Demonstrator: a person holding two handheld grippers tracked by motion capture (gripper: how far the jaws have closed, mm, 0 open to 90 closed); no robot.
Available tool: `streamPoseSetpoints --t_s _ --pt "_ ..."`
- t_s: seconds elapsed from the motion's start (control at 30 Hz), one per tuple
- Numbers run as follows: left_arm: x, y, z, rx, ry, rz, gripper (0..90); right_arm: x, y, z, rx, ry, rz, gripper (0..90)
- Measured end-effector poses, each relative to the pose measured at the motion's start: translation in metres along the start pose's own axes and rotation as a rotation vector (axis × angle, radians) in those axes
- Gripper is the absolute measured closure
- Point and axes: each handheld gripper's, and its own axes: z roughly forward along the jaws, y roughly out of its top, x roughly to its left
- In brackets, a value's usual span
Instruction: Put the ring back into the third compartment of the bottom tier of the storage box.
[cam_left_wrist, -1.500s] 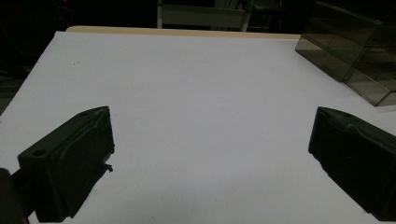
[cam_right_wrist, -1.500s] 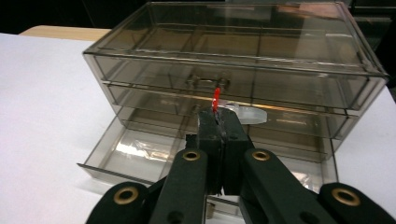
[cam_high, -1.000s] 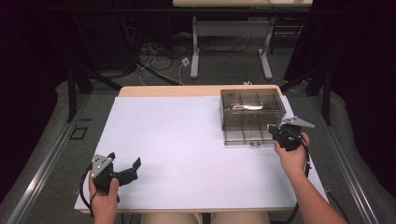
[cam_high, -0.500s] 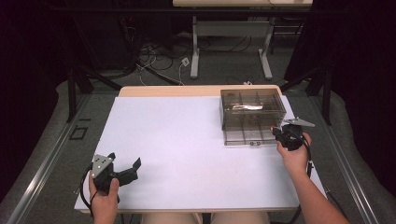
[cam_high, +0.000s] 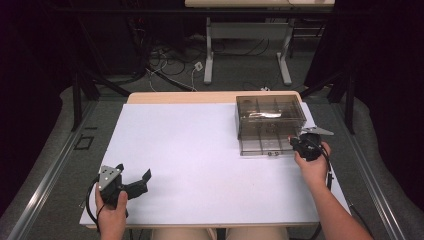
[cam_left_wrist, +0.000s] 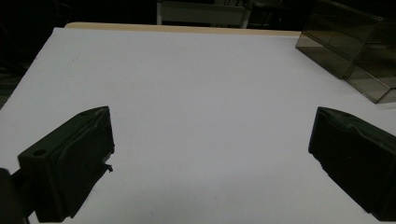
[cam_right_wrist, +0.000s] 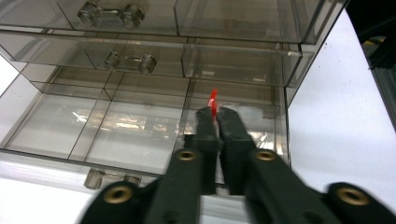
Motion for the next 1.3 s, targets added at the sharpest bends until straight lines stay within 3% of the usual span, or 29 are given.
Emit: streamPoseSetpoints --t_s 0.13,0.27,0.53,0.9,1.3 --pt "0.000 0.000 0.000 -0.003 0.000 -0.002 0.4 0.001 0.001 -0.001 -0.027 -0.005 0.003 71.5" --pt "0.000 0.000 0.000 -0.003 0.001 -0.001 0.4 0.000 0.001 -0.003 -0.038 -0.008 0.002 67.5" --pt "0.000 0.000 0.000 -0.001 0.001 -0.002 0.4 0.001 0.002 -0.007 -0.045 0.017 0.015 63.8" --pt "0.000 0.000 0.000 0.001 0.000 -0.001 0.4 0.009 0.003 -0.019 -0.046 0.055 -0.032 56.4" --pt "-0.001 0.000 0.000 0.000 0.001 -0.001 0.4 0.021 0.002 -0.035 -0.102 0.103 -0.058 48.1"
